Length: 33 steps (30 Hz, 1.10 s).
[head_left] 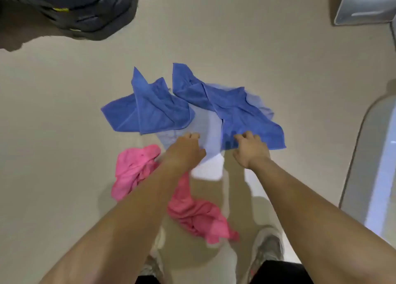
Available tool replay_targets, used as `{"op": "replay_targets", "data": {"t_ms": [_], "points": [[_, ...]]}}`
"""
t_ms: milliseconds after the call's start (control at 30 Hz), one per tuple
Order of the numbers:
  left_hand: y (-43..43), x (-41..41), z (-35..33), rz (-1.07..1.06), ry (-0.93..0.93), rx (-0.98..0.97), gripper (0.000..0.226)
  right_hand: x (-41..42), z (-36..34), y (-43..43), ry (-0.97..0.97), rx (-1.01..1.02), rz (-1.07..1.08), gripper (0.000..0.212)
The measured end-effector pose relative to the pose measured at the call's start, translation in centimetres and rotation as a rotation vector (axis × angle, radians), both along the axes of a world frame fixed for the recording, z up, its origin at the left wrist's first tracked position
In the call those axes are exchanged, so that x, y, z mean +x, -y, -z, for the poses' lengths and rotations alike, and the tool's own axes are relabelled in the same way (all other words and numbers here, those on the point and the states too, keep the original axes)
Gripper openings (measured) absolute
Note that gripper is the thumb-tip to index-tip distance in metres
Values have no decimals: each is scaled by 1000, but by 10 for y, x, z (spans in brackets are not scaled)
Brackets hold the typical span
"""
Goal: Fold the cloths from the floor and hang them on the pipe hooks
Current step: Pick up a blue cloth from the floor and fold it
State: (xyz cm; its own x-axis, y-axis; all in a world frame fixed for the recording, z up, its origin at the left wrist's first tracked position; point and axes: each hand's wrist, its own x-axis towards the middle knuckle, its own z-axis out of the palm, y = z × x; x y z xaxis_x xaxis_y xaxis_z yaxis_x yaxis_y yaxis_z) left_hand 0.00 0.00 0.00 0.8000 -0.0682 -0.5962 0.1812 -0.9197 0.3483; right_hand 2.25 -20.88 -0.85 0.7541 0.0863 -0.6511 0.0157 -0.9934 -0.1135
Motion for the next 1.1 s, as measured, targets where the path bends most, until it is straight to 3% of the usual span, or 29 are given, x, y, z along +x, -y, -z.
{"op": "replay_targets", "data": {"t_ms": [233, 367, 500, 600, 700, 800, 933, 1100], "points": [[19, 15, 113, 35, -15, -1, 51, 14, 122, 2, 160, -45, -161, 47], [22, 18, 124, 32, -10, -6, 48, 17, 132, 7, 252, 4, -139, 30], [25, 14, 97, 44, -10, -28, 49, 19, 97, 13, 195, 127, -12, 15], [33, 4, 51, 32, 14, -100, 53, 13, 48, 15, 121, 325, 89, 4], [39, -9, -13, 7, 56, -217, 62, 3, -25, 13, 81, 447, 121, 13], [41, -21, -94, -54, 113, -308, 42, -7, -123, 8, 16, 539, 228, 19], [38, -28, -234, -182, 224, -312, 8, -18, -276, 0, -46, 598, 329, 18], [36, -31, -436, -331, 132, -444, 15, -24, -461, -8, -47, 665, 535, 18]]}}
